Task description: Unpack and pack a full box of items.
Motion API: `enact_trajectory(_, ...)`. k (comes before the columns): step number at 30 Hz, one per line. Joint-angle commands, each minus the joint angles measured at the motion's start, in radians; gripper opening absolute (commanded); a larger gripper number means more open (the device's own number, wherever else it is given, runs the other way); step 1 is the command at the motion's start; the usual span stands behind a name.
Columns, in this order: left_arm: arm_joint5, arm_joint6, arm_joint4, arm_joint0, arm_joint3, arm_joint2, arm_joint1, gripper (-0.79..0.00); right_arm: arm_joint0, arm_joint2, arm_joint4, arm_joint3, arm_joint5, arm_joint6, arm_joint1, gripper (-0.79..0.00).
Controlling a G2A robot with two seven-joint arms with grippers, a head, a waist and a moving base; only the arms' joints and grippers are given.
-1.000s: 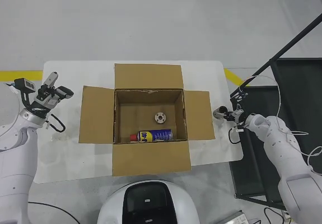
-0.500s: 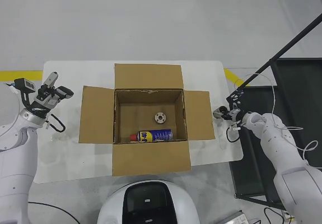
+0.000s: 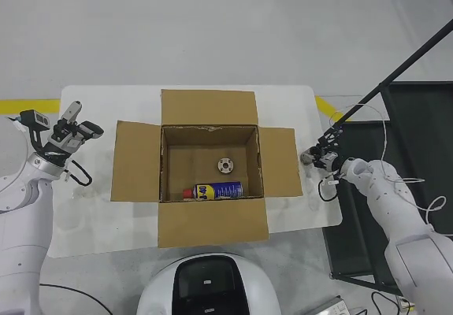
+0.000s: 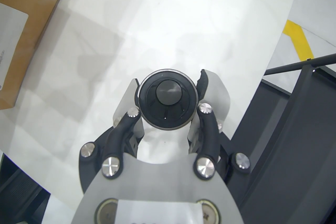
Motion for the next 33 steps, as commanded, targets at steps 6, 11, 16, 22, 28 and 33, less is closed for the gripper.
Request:
enact_trajectory(6, 0.000, 0.000, 0.000, 0.000, 0.000, 0.000, 0.000, 0.000, -0.074, 0.074, -0.074, -0.146, -0.041, -0.158, 0.062, -0.785)
enact_trajectory(11, 0.000, 0.000, 0.000, 0.000, 0.000, 0.000, 0.000, 0.000, -0.213, 0.206, -0.116, -0.441, -0.026, -0.212, 0.126, -0.785)
enact_trajectory(16, 0.000, 0.000, 0.000, 0.000, 0.000, 0.000, 0.000, 0.000, -0.419, 0.342, -0.085, -0.896, -0.029, -0.127, 0.163, -0.785)
enact_trajectory(22, 0.000, 0.000, 0.000, 0.000, 0.000, 0.000, 0.000, 0.000, -0.529, 0.335, 0.006, -1.262, -0.091, 0.066, 0.169, -0.785)
enact_trajectory(28, 0.000, 0.000, 0.000, 0.000, 0.000, 0.000, 0.000, 0.000, -0.479, 0.203, 0.054, -1.334, -0.088, 0.198, 0.154, -0.785)
enact_trajectory(33, 0.000, 0.000, 0.000, 0.000, 0.000, 0.000, 0.000, 0.000, -0.466, 0.184, 0.071, -1.321, -0.098, 0.200, 0.151, -0.785)
